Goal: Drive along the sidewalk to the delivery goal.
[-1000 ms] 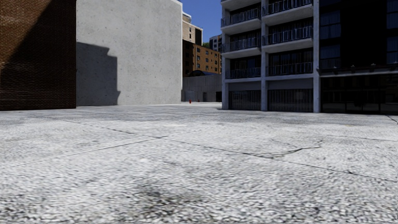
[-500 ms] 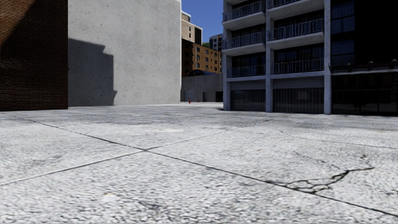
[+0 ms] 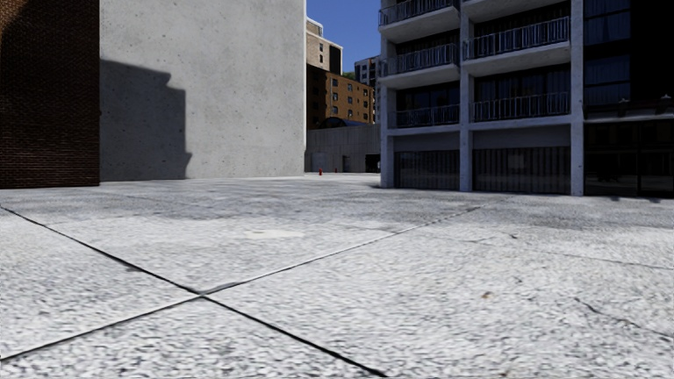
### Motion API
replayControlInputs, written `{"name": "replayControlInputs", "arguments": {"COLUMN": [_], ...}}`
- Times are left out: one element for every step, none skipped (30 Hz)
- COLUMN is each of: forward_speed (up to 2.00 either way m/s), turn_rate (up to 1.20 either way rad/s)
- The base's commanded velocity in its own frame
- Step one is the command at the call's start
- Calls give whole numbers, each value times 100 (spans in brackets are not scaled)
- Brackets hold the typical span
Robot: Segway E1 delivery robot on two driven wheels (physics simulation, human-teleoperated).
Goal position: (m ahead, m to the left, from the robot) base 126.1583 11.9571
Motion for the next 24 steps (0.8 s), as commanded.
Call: {"name": "replayControlInputs", "arguments": {"forward_speed": [200,200,200,200,200,200,200,200,200,200,200,200,200,200,200,200,200,200,200,200,200,200,200,200], "turn_rate": [0,0,0,0,0,0,0,0,0,0,0,0,0,0,0,0,0,0,0,0,0,0,0,0]}}
